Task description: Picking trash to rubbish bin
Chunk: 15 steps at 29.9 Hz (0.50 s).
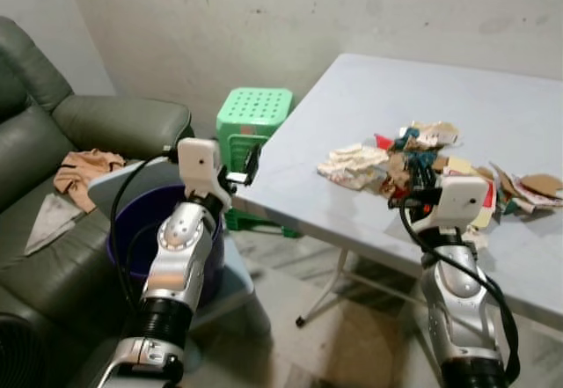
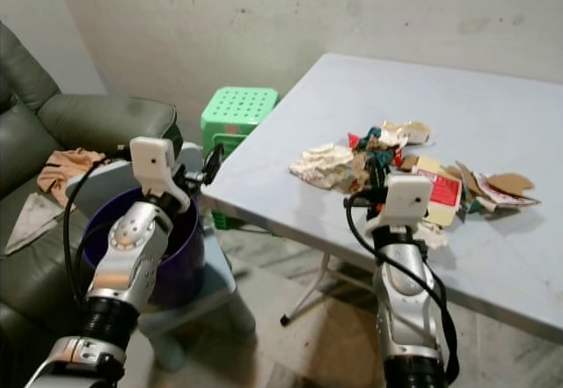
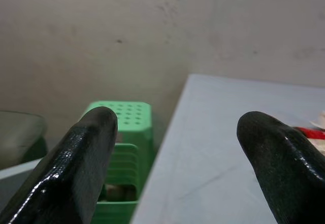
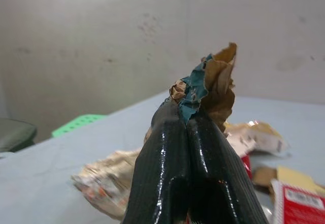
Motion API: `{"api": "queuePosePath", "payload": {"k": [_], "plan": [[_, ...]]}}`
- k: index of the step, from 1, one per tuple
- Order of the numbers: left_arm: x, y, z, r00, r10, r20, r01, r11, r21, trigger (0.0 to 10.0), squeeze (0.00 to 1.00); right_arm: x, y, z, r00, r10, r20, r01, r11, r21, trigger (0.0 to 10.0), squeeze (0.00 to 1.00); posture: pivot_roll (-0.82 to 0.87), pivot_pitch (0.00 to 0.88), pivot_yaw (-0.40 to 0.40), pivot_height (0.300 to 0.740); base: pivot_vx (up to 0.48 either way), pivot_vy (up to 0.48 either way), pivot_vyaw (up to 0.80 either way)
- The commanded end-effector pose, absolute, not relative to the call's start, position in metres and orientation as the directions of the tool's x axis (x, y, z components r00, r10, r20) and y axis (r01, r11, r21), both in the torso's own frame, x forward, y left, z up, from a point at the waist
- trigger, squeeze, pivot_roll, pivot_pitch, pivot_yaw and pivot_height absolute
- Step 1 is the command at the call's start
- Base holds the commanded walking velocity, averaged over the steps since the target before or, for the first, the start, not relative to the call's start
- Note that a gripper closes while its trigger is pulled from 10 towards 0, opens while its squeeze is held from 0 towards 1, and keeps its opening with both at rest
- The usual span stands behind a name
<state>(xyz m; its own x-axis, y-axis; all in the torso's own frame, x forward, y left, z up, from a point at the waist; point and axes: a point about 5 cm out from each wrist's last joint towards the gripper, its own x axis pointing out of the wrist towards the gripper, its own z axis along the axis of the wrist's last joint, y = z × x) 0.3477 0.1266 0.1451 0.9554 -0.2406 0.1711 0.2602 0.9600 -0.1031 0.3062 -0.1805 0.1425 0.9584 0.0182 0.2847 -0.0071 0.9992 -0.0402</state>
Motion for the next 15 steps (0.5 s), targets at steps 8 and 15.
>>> {"api": "queuePosePath", "payload": {"k": [8, 15], "plan": [[0.349, 0.126, 0.1455, 0.956, -0.229, 0.182, 0.251, 0.962, -0.104, 10.0, 0.0, 0.3025, -0.1811, 0.1385, 0.967, 0.025, 0.255, -0.006, 0.997, -0.073, 10.0, 0.0, -0.01, 0.0, 0.018, 0.715, 0.0, 0.0, 0.0], [0.3511, 0.1247, 0.146, 0.956, -0.231, 0.183, 0.254, 0.961, -0.109, 10.0, 0.0, 0.3027, -0.1828, 0.1358, 0.973, 0.024, 0.23, -0.005, 0.997, -0.079, 10.0, 0.0, -0.02, 0.0, 0.01, 0.715, 0.0, 0.0, 0.8]]}}
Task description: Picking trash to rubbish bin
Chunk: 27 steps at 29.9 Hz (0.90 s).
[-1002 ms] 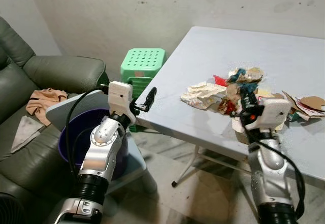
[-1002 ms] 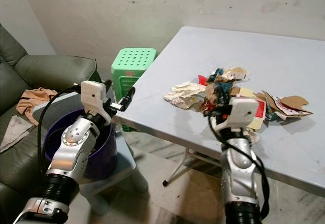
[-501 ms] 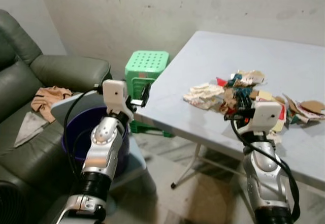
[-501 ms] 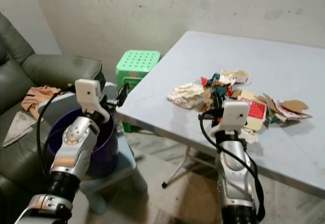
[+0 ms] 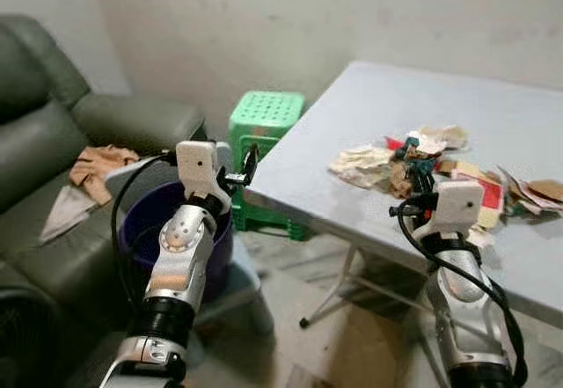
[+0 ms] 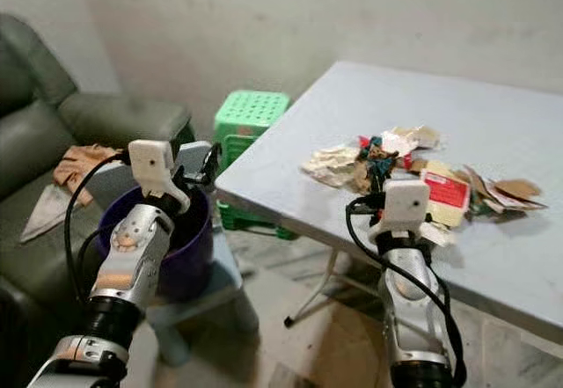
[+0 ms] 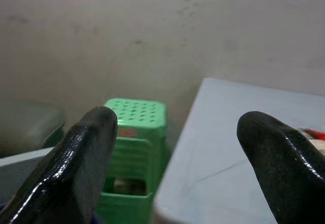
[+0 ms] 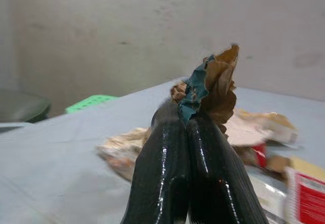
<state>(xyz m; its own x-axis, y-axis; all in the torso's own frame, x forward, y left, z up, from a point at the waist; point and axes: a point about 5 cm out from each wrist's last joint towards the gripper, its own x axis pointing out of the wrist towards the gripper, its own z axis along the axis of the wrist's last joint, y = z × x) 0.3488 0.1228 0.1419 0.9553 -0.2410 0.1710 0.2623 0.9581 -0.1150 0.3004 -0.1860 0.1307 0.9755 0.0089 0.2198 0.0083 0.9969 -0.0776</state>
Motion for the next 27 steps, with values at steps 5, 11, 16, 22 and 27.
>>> {"api": "queuePosePath", "payload": {"k": [5, 11, 16, 22, 27], "plan": [[0.3502, 0.1229, 0.1446, 0.955, -0.235, 0.181, 0.259, 0.959, -0.119, 10.0, 0.0, 0.3025, -0.1827, 0.1356, 0.975, 0.032, 0.221, -0.014, 0.997, -0.082, 10.0, 0.0, -0.02, 0.0, 0.006, 0.715, 0.0, 0.0, 0.8], [0.3472, 0.1212, 0.1397, 0.955, -0.246, 0.167, 0.266, 0.957, -0.115, 10.0, 0.0, 0.3016, -0.1834, 0.1353, 0.978, 0.034, 0.206, -0.015, 0.995, -0.095, 10.0, 0.0, -0.02, 0.0, -0.001, 0.715, 0.0, 0.0, 0.8], [0.3464, 0.1212, 0.1388, 0.954, -0.247, 0.169, 0.269, 0.956, -0.119, 10.0, 0.0, 0.299, -0.1834, 0.1367, 0.972, 0.027, 0.235, -0.02, 0.999, -0.029, 10.0, 0.0, -0.01, 0.0, -0.001, 0.715, 0.0, 0.0, 0.48], [0.3456, 0.1215, 0.1383, 0.954, -0.249, 0.168, 0.271, 0.955, -0.121, 10.0, 0.0, 0.2985, -0.1826, 0.1364, 0.974, 0.04, 0.224, -0.027, 0.998, -0.06, 10.0, 0.0, -0.01, 0.0, 0.0, 0.715, 0.0, 0.0, 0.0], [0.345, 0.1205, 0.1383, 0.951, -0.257, 0.17, 0.278, 0.954, -0.116, 10.0, 0.0, 0.2987, -0.182, 0.1341, 0.977, 0.046, 0.209, -0.032, 0.997, -0.071, 10.0, 0.0, -0.01, 0.0, 0.001, 0.715, 0.0, 0.0, 0.0]]}}
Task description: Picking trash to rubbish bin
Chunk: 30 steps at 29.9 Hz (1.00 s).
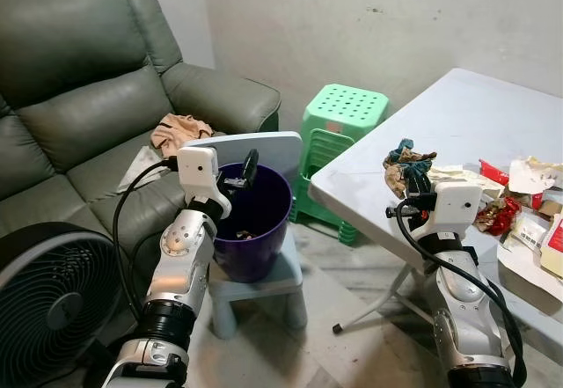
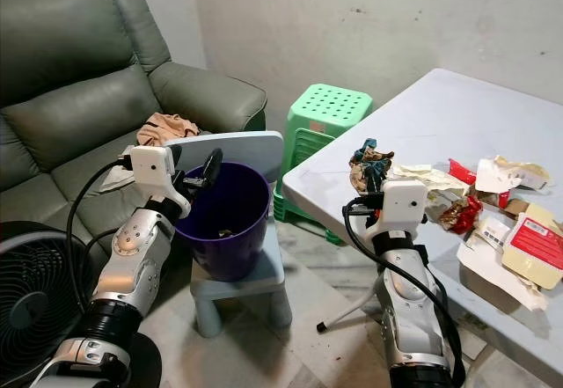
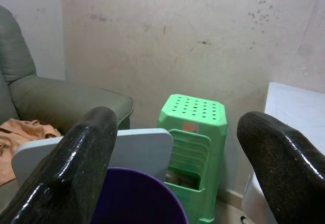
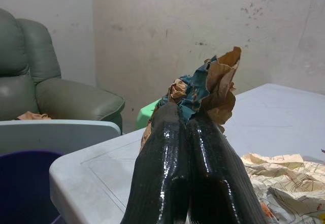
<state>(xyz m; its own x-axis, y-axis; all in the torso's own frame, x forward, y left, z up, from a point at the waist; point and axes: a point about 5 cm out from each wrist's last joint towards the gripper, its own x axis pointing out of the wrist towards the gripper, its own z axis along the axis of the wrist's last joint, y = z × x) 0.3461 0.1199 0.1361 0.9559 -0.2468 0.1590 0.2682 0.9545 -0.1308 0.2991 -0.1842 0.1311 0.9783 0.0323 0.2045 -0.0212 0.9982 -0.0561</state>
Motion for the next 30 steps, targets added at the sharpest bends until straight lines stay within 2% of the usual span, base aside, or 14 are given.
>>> {"api": "queuePosePath", "payload": {"k": [1, 18, 30], "plan": [[0.3449, 0.1205, 0.1383, 0.951, -0.259, 0.17, 0.28, 0.952, -0.119, 10.0, 0.0, 0.2987, -0.1818, 0.1342, 0.977, 0.047, 0.209, -0.033, 0.997, -0.071, 10.0, 0.0, -0.01, 0.0, 0.0, 0.715, 0.0, 0.0, 0.8], [0.3451, 0.1258, 0.1381, 0.957, -0.242, 0.162, 0.261, 0.959, -0.111, 10.0, 0.0, 0.2995, -0.1794, 0.1328, 0.98, 0.06, 0.19, -0.046, 0.996, -0.074, 10.0, 0.0, 0.0, 0.0, -0.003, 0.715, 0.0, 0.0, 0.8], [0.3457, 0.1278, 0.1391, 0.961, -0.227, 0.161, 0.252, 0.954, -0.164, 10.0, 0.0, 0.3001, -0.1788, 0.1331, 0.981, 0.069, 0.182, -0.057, 0.996, -0.074, 10.0, 0.0, 0.0, 0.015, -0.006, 0.715, 0.0, 0.0, 0.8]]}}
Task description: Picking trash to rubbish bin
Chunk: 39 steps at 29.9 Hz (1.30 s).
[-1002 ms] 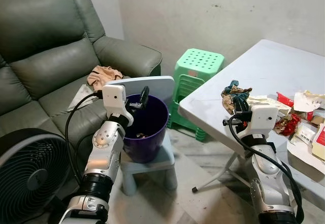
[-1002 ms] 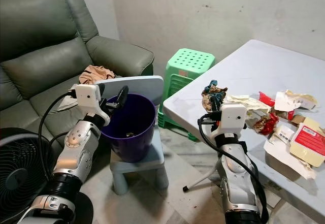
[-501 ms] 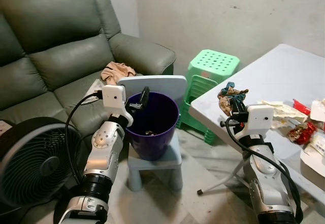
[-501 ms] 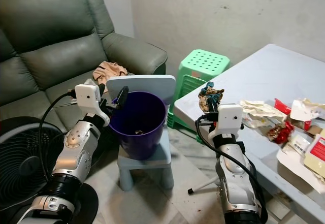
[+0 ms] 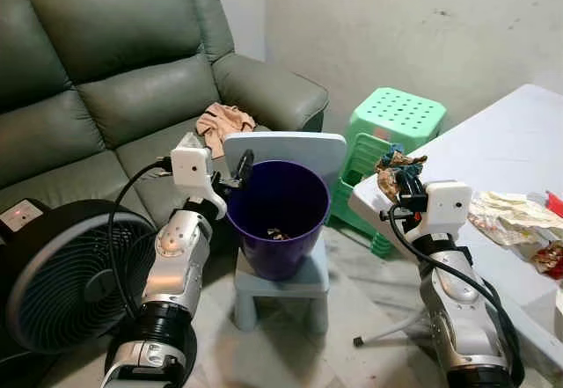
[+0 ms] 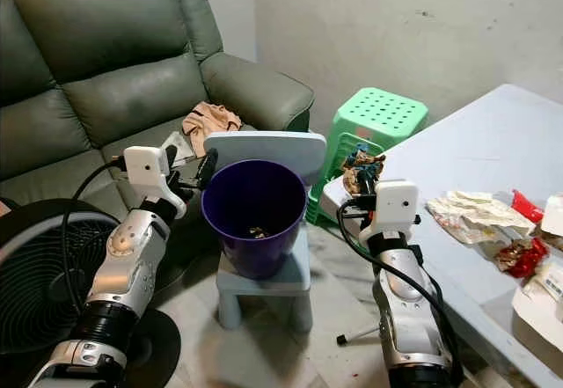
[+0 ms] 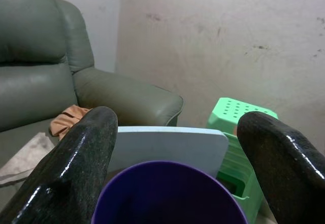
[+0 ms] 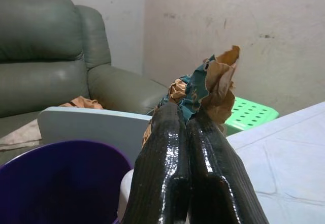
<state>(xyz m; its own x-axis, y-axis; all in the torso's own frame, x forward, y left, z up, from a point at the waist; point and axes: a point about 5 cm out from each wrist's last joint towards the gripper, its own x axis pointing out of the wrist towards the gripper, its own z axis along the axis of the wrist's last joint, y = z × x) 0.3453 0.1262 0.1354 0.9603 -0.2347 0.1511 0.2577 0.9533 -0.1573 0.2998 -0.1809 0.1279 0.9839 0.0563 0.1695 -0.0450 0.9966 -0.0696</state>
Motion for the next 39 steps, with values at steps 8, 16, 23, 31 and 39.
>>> {"api": "queuePosePath", "payload": {"k": [8, 16, 23, 31, 39], "plan": [[0.346, 0.128, 0.138, 0.965, -0.218, 0.148, 0.238, 0.962, -0.137, 10.0, 0.0, 0.3, -0.177, 0.133, 0.981, 0.077, 0.178, -0.065, 0.995, -0.071, 10.0, 0.0, 0.0, 0.018, -0.005, 0.715, -0.071, 0.136, 0.8], [0.346, 0.128, 0.138, 0.967, -0.211, 0.14, 0.229, 0.965, -0.131, 10.0, 0.0, 0.299, -0.177, 0.132, 0.982, 0.079, 0.172, -0.067, 0.995, -0.073, 10.0, 0.0, 0.0, 0.017, -0.005, 0.715, 0.0, 0.0, 0.8], [0.347, 0.127, 0.137, 0.969, -0.209, 0.134, 0.225, 0.966, -0.125, 10.0, 0.0, 0.297, -0.178, 0.134, 0.978, 0.075, 0.196, -0.073, 0.997, -0.017, 10.0, 0.0, -0.01, 0.011, -0.008, 0.715, 0.0, 0.0, 0.69], [0.346, 0.121, 0.138, 0.96, -0.241, 0.145, 0.259, 0.957, -0.128, 10.0, 0.0, 0.298, -0.178, 0.135, 0.977, 0.086, 0.197, -0.08, 0.996, -0.04, 10.0, 0.0, -0.01, 0.003, -0.012, 0.715, 0.0, 0.0, 0.0], [0.346, 0.118, 0.136, 0.955, -0.263, 0.136, 0.279, 0.953, -0.12, 10.0, 0.0, 0.299, -0.179, 0.135, 0.977, 0.084, 0.198, -0.074, 0.996, -0.055, 10.0, 0.0, -0.01, 0.0, -0.017, 0.715, 0.0, 0.0, 0.0]]}}
